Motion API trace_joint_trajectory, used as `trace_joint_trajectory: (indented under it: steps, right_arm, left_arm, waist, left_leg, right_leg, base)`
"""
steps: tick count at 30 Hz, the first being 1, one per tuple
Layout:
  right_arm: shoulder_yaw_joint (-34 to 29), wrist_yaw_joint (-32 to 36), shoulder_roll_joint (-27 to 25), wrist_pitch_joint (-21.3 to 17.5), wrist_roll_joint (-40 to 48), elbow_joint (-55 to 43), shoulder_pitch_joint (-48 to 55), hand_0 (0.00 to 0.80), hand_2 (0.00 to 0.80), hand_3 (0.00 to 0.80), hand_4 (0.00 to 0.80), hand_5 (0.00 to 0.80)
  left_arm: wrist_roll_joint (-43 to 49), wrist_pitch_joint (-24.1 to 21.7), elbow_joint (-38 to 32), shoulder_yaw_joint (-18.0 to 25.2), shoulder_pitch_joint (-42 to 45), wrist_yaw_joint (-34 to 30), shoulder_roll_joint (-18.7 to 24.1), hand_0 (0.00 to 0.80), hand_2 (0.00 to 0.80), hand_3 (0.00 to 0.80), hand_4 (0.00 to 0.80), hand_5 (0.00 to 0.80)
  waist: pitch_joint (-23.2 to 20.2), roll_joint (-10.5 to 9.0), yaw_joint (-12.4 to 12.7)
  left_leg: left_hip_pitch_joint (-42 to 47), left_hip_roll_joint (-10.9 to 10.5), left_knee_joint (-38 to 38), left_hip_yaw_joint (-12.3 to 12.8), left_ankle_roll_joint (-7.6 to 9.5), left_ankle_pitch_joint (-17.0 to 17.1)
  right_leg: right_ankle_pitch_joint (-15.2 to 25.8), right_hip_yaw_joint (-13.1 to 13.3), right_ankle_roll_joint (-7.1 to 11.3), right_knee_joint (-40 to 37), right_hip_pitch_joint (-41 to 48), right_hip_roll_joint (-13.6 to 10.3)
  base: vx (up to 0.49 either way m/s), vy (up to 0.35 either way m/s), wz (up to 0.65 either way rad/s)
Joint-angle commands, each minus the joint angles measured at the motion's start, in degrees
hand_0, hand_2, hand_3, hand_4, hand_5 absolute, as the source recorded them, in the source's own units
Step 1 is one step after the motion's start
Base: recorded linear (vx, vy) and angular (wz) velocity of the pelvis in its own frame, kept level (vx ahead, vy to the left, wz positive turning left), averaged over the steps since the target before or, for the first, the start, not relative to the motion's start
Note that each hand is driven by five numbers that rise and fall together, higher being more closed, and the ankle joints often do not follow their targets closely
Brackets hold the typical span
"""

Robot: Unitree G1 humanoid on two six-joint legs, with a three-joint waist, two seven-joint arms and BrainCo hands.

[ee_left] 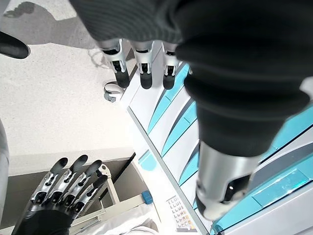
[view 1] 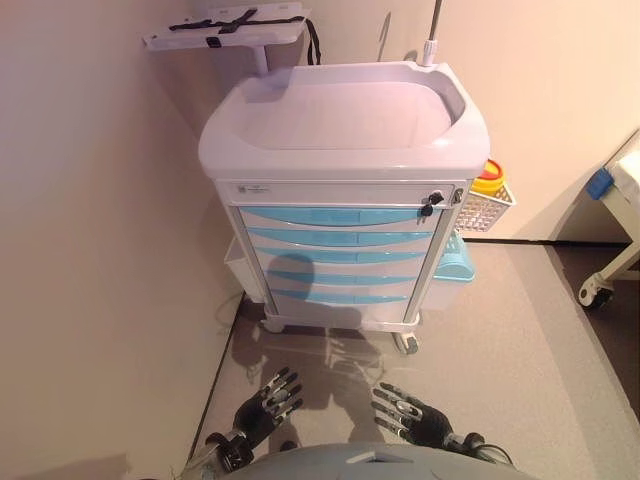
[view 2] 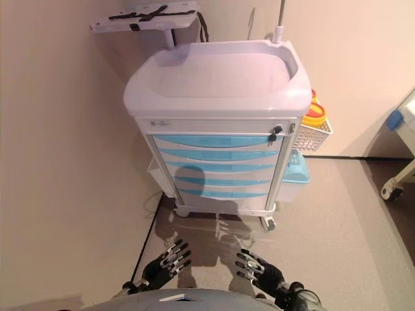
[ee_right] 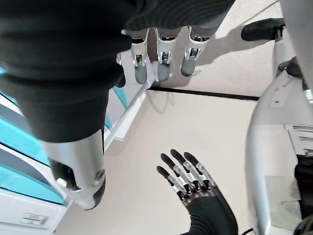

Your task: Open the drawer and pick up the medicine

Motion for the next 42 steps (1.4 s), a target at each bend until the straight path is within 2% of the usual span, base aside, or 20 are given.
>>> trace_joint_trajectory:
  steps: [1, 14, 19, 24, 26, 30, 35, 42]
  right_arm:
    - [-0.42, 0.68, 3.12, -2.47, 1.53, 1.47, -4.48, 0.000, 0.000, 0.000, 0.000, 0.000]
    - [-0.94, 0.30, 2.85, -2.84, 1.89, 1.51, -3.96, 0.000, 0.000, 0.000, 0.000, 0.000]
    - [-1.60, -1.61, 2.73, -3.96, 1.66, 0.50, -3.33, 0.000, 0.000, 0.000, 0.000, 0.000]
    - [-1.95, -2.41, 2.35, -4.03, 1.85, -0.41, -2.80, 0.000, 0.000, 0.000, 0.000, 0.000]
    - [-1.97, -2.82, 2.00, -4.16, 2.81, -1.34, -2.73, 0.000, 0.000, 0.000, 0.000, 0.000]
    - [-1.94, -4.41, 1.32, -4.47, 4.50, -2.72, -3.96, 0.000, 0.000, 0.000, 0.000, 0.000]
    - [-1.79, -3.78, 0.41, -5.54, 6.47, -3.68, -5.22, 0.000, 0.000, 0.000, 0.000, 0.000]
    - [-0.36, -5.95, -0.36, -5.25, 8.24, -8.32, -5.02, 0.000, 0.000, 0.000, 0.000, 0.000]
  left_arm:
    - [-2.56, -0.20, 1.88, -0.27, -5.28, -2.87, -1.20, 0.000, 0.000, 0.000, 0.000, 0.000]
    - [-5.00, 6.59, 2.86, 0.65, -4.98, -6.93, -1.29, 0.000, 0.000, 0.000, 0.000, 0.000]
    - [-6.89, 8.60, 2.60, 1.41, -4.49, -6.76, -1.24, 0.000, 0.000, 0.000, 0.000, 0.000]
    - [-10.00, 10.84, 1.98, 2.07, -3.99, -7.09, -1.49, 0.000, 0.000, 0.000, 0.000, 0.000]
    - [-12.34, 11.90, 1.80, 2.13, -4.60, -7.58, -1.42, 0.000, 0.000, 0.000, 0.000, 0.000]
    - [-16.83, 11.17, 1.19, 1.83, -7.12, -8.58, -1.91, 0.000, 0.000, 0.000, 0.000, 0.000]
    - [-22.44, 11.02, -0.28, 2.74, -10.22, -11.05, -3.12, 0.000, 0.000, 0.000, 0.000, 0.000]
    - [-29.85, 12.01, -4.97, 3.39, -14.03, -11.76, -3.62, 0.000, 0.000, 0.000, 0.000, 0.000]
  waist:
    - [1.75, -2.17, 0.95]
    - [2.41, -1.98, 0.54]
    - [3.54, -1.74, 0.29]
    - [5.09, -1.66, 0.23]
    - [6.24, -1.61, 0.02]
    - [9.71, -1.32, -0.60]
    - [14.02, -1.29, -0.97]
    - [18.45, -2.82, -2.11]
  left_leg:
    - [0.16, -3.51, 0.34, 0.76, -0.04, -4.87]
    - [0.10, -3.57, 0.34, 0.41, 0.30, -4.92]
    - [-0.16, -3.30, 0.82, -0.39, 0.73, -4.82]
    - [-0.56, -3.82, 1.58, -2.28, 1.44, -5.18]
    - [-1.65, -3.68, 2.52, -2.81, 1.58, -5.41]
    - [-5.14, -3.98, 5.62, -3.71, 1.76, -5.92]
    - [-9.48, -4.50, 9.87, -3.84, 1.81, -6.67]
    - [-17.36, -5.65, 20.79, -3.40, 2.06, -9.11]
  right_leg:
    - [-1.75, -1.79, 2.98, 1.67, -0.23, -1.06]
    - [-2.38, -0.81, 3.01, 3.01, -0.77, -1.51]
    - [-4.38, -0.01, 2.95, 7.36, -2.03, -2.38]
    - [-6.00, 1.42, 2.46, 10.56, -3.42, -2.34]
    - [-6.89, 1.92, 2.17, 12.49, -4.90, -2.34]
    - [-7.91, 2.81, 1.59, 16.32, -9.21, -2.60]
    - [-7.95, 3.37, 1.47, 19.34, -13.60, -3.32]
    - [-8.05, 5.46, 1.37, 26.08, -20.89, -3.62]
  base:
    - [0.000, 0.000, 0.00]
    - [0.019, 0.009, 0.00]
    - [0.047, 0.037, 0.02]
    - [0.040, 0.046, 0.01]
    - [-0.029, 0.049, 0.01]
    - [-0.111, 0.067, -0.01]
    - [-0.115, 0.047, 0.12]
    - [-0.036, 0.018, 0.07]
